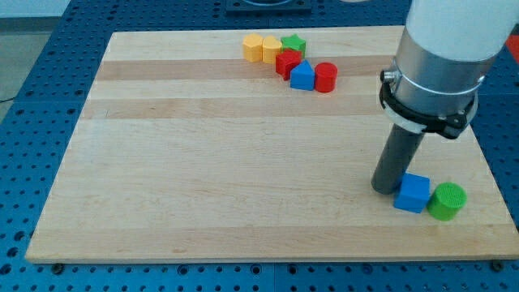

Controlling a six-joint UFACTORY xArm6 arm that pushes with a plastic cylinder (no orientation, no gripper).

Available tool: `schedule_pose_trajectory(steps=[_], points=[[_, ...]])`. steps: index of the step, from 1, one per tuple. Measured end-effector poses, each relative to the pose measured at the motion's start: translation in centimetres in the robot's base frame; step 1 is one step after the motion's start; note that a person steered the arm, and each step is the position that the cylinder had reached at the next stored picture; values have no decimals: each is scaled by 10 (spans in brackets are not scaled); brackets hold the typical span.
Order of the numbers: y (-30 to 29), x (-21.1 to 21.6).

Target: Move the green star to the left of the blue cube

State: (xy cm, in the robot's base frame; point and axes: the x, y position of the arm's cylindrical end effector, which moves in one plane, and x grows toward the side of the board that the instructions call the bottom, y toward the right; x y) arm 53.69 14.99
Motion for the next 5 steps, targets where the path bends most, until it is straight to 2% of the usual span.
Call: schedule_pose_trajectory(steps=[2, 3, 5], points=[[-2, 15], [-3, -11], [-3, -113]])
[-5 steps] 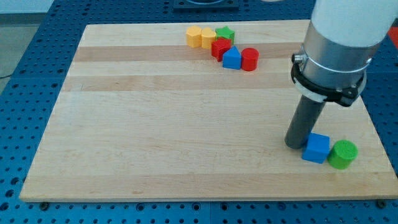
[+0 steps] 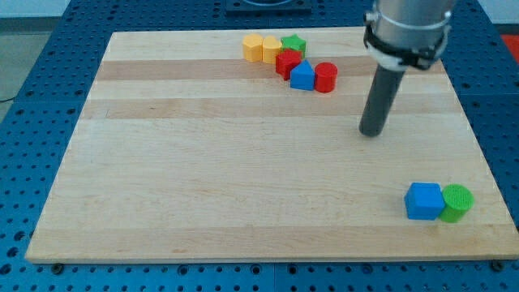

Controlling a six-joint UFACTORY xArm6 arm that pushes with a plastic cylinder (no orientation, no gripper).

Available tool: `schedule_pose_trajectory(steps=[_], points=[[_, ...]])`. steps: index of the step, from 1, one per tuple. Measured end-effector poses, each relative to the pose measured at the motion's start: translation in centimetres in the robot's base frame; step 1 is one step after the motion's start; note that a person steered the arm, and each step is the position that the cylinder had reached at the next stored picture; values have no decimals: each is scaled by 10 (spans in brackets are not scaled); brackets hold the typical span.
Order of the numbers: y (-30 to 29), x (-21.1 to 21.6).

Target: Move the green star to the left of the blue cube

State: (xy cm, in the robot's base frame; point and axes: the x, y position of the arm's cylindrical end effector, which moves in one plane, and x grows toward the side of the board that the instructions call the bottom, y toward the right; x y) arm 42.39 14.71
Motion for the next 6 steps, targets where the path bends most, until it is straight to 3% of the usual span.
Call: schedule_pose_trajectory(steps=[1, 3, 4, 5, 6], points=[[-54, -2], [-223, -100], [-267, -161], [-262, -218], [-234, -231]])
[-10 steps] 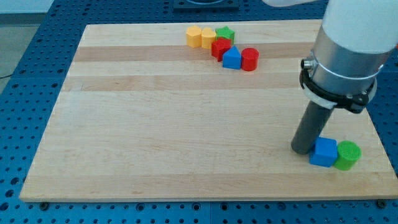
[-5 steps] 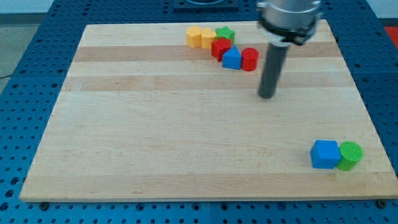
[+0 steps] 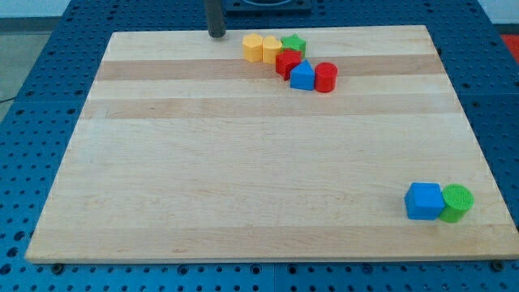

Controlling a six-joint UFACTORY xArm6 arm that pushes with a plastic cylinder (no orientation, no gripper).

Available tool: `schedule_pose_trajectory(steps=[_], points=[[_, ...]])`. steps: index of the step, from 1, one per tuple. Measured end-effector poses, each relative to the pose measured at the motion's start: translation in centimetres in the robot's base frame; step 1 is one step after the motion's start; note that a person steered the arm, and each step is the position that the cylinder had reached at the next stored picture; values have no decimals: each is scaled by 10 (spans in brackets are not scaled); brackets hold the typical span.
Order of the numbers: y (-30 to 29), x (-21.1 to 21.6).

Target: Move the green star to the left of the blue cube

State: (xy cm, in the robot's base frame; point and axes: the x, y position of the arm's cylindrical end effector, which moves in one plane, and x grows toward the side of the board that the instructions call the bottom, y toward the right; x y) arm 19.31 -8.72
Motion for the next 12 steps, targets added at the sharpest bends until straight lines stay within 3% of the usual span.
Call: schedule_pose_trajectory(steps=[2, 3, 5, 11, 12], points=[[113, 12], [137, 30], [123, 44], [162, 259], [155, 276]])
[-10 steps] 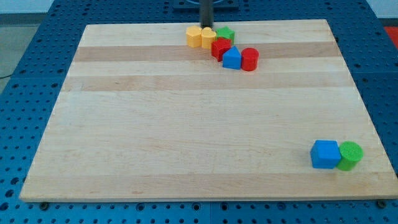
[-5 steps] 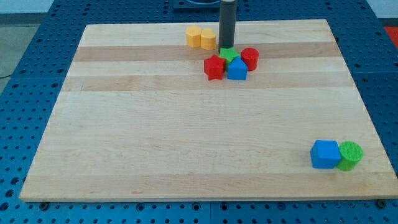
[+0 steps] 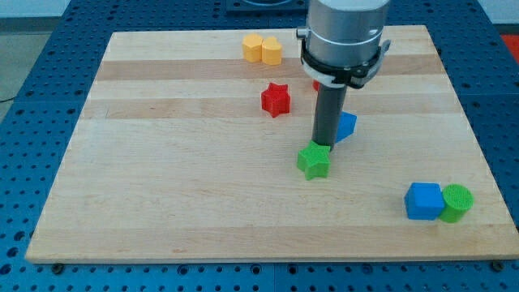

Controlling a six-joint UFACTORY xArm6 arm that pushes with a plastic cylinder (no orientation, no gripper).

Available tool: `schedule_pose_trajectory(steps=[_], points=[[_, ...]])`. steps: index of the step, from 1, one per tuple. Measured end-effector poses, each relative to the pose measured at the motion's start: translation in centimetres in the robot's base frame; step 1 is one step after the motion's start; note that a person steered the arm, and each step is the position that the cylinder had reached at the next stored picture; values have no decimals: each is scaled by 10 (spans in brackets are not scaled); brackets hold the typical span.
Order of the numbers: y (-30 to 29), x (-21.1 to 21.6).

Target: Move the green star to the left of the blue cube

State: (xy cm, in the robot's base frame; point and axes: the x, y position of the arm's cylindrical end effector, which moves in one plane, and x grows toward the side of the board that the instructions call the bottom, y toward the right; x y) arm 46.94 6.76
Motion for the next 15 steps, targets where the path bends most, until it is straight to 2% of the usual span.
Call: schedule_pose_trajectory(steps=[2, 3, 4, 6, 9, 13, 15], points=[[-73, -6], [-58, 27], [-28, 27], [-20, -18], [11, 43], [13, 84], [-42, 88]])
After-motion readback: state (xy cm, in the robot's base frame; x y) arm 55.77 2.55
